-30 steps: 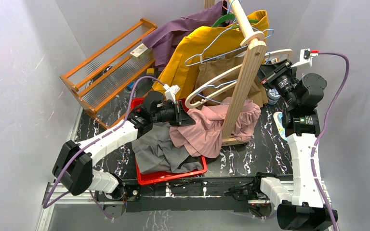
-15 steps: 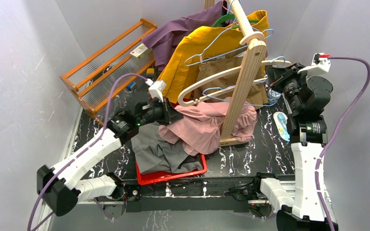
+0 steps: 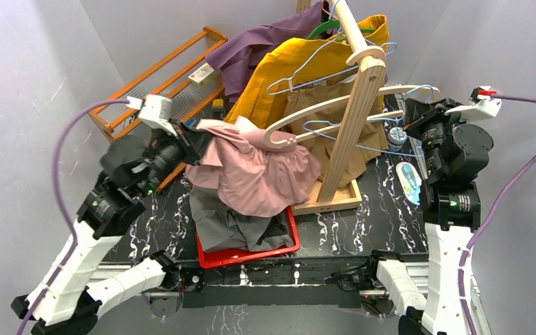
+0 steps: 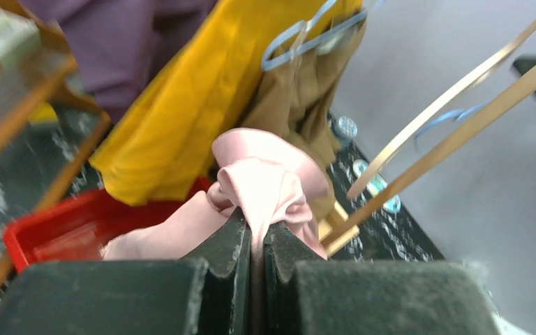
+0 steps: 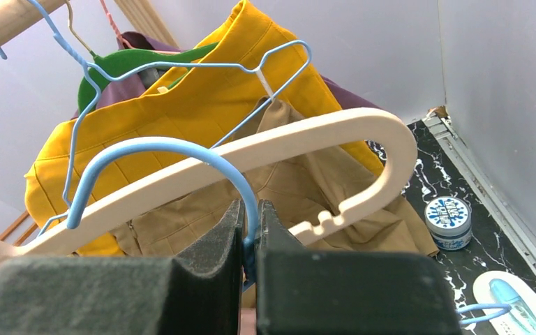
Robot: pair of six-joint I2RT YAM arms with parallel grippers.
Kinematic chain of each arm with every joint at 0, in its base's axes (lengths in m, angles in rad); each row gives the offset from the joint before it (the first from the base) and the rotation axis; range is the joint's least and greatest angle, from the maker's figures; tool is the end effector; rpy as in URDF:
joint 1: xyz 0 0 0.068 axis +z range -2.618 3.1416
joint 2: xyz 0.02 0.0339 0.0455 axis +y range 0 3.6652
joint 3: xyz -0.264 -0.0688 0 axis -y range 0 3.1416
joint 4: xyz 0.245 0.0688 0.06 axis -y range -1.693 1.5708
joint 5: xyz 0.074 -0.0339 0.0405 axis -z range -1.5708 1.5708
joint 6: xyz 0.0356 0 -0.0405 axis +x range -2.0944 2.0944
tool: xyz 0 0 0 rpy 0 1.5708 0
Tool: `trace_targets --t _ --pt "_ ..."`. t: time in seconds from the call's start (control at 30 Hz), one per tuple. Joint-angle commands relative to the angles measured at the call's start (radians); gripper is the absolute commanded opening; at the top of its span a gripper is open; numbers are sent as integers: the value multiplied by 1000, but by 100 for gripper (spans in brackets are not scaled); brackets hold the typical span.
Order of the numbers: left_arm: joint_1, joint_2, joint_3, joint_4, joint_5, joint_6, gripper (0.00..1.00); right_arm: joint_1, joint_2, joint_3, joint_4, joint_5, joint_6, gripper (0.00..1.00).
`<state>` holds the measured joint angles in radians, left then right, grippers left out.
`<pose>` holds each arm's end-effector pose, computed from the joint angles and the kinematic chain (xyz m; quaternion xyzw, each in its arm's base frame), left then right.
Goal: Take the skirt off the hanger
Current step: Place the skirt in the bin.
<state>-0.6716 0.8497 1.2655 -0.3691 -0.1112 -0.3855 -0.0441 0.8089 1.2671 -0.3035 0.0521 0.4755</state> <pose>0.1237 -0.0933 0.4707 0.0585 0.6880 -0.3311 0.6431 0.1390 -0.0080 0.4836 0.1861 0.6232 0.1460 0.7454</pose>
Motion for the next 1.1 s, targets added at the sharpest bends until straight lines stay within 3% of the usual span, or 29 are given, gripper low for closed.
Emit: trace_targets --t 0.0,0.33,0.43,0.53,0.67,0.73,0.8,0.93,1.07 --pt "6 -35 166 28 -98 120 0 -2 -26 -10 64 3 -29 0" --pt "6 -20 345 16 -31 188 0 -1 -35 -20 90 -42 -20 0" --pt "6 -15 322 8 -10 151 0 -2 -34 -15 84 -45 -21 0" --pt "6 -16 211 105 97 28 0 -2 -38 -23 83 -60 -13 0" --pt "6 108 155 242 277 -91 0 -2 -49 -17 85 -56 0 0" --pt "6 105 79 239 213 -107 0 -2 -49 -17 83 -53 -4 0" --pt "6 56 -48 118 -2 -129 0 -2 -49 -30 83 -55 -5 0" --pt "6 -15 -132 -82 -265 -165 0 -2 -51 -53 92 -56 -3 0" --pt "6 -133 -169 -141 -407 -147 0 -2 -44 -49 91 -56 -9 0"
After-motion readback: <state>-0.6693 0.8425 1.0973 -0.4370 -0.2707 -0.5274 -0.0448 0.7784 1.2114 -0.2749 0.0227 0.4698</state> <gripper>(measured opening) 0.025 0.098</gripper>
